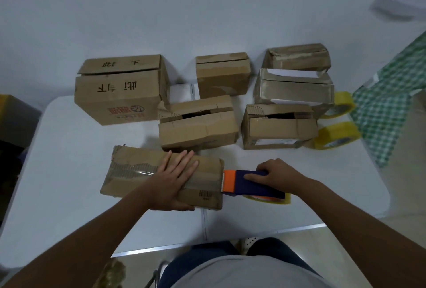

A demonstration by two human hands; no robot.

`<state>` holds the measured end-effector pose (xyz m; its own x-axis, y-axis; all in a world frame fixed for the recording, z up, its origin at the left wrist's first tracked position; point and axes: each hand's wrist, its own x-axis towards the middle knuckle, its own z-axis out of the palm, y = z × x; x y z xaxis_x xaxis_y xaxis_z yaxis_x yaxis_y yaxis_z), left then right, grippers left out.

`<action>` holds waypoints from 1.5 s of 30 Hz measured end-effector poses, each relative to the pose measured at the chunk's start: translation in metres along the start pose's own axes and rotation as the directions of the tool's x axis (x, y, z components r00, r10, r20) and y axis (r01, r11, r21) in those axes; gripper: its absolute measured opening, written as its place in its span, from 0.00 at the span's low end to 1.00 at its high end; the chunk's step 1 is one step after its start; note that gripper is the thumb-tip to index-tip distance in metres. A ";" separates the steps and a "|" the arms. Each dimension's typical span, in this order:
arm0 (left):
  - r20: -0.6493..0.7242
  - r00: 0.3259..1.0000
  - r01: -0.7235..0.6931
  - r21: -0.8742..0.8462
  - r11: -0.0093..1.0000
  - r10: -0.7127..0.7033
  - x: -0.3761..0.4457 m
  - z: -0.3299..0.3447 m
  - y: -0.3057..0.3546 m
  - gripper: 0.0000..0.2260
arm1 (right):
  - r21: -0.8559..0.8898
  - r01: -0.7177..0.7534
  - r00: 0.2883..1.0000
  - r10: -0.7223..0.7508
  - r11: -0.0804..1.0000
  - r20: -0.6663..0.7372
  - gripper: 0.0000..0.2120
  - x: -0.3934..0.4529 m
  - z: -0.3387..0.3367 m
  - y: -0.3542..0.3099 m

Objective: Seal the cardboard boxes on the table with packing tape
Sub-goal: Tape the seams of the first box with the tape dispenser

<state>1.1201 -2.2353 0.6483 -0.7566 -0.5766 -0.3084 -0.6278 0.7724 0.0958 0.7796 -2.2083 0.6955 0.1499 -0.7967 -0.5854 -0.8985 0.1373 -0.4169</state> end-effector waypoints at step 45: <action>-0.039 0.999 -0.032 -0.053 0.998 0.030 0.038 -0.002 0.042 0.52 | -0.251 -0.244 0.968 0.220 0.937 -0.119 0.25 0.013 0.038 -0.036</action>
<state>1.0641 -2.2254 0.6424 -0.7817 -0.5631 -0.2680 -0.6119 0.7754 0.1557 0.8295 -2.2012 0.6763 -0.1020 -0.8111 -0.5759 -0.9818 0.1752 -0.0729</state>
